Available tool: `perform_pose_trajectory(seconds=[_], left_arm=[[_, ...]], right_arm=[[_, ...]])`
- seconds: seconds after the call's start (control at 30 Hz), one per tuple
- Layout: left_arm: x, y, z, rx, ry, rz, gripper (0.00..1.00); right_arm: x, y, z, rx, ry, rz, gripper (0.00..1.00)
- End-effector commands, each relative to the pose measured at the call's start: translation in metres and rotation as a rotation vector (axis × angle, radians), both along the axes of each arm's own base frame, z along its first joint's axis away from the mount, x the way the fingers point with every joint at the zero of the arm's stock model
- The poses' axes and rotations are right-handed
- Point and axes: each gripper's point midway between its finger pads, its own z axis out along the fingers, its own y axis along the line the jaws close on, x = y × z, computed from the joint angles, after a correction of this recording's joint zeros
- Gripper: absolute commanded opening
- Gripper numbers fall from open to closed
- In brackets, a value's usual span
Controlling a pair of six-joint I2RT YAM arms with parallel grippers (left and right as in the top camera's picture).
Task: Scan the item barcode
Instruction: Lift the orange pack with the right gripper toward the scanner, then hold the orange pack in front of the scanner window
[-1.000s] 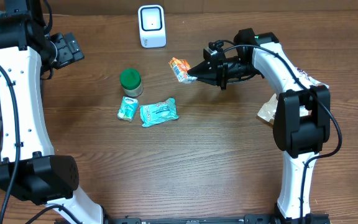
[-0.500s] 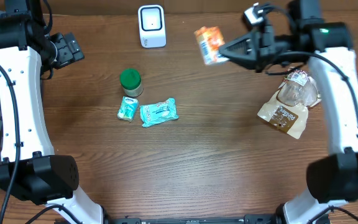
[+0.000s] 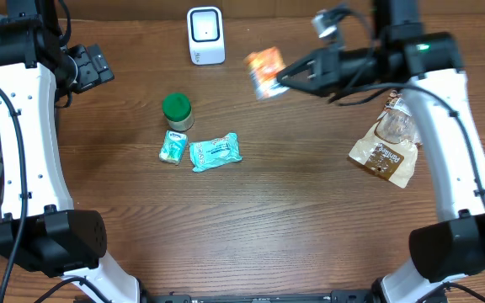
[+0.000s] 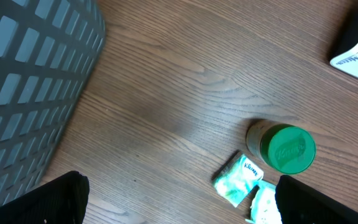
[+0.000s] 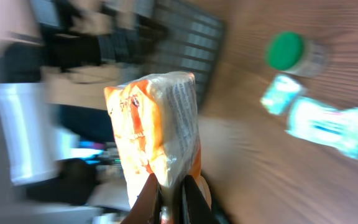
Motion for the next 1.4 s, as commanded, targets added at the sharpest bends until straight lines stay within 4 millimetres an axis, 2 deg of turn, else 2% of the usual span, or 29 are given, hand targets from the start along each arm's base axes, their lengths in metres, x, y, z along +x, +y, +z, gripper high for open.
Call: perform_pose_trajectory(seconds=[0.0,0.1,0.2,0.27,0.5,0.7,0.87,1.03,1.13,1.37], left_arm=[[0.002,0.001,-0.004,0.007,0.01,-0.002,1.0],[0.002,0.001,-0.004,0.008,0.01,-0.002,1.0],[0.002,0.001,-0.004,0.008,0.01,-0.002,1.0],[0.002,0.001,-0.004,0.008,0.01,-0.002,0.99],[0.002,0.001,-0.003,0.007,0.01,-0.002,1.0],[0.002,0.001,-0.003,0.008,0.01,-0.002,1.0],[0.002,0.001,-0.004,0.007,0.01,-0.002,1.0],[0.002,0.001,-0.003,0.007,0.01,-0.002,1.0],[0.002,0.001,-0.004,0.007,0.01,-0.002,1.0],[0.002,0.001,-0.004,0.007,0.01,-0.002,1.0]], right_arm=[[0.029,-0.002,-0.033,-0.351,-0.1,-0.199,0.04],[0.051,0.005,-0.034,-0.478,-0.176,-0.262,0.04],[0.083,0.013,-0.032,-0.59,-0.271,-0.307,0.04],[0.115,0.022,-0.035,-0.684,-0.395,-0.337,0.04],[0.197,0.04,-0.059,-1.033,-0.825,-0.444,0.04],[0.248,0.078,-0.088,-1.068,-1.077,-0.429,0.04],[0.271,0.101,-0.125,-1.084,-1.211,-0.382,0.04],[0.275,0.118,-0.155,-1.12,-1.306,-0.249,0.04],[0.272,0.126,-0.163,-1.091,-1.322,-0.195,0.04],[0.27,0.13,-0.166,-1.088,-1.338,-0.154,0.04]])
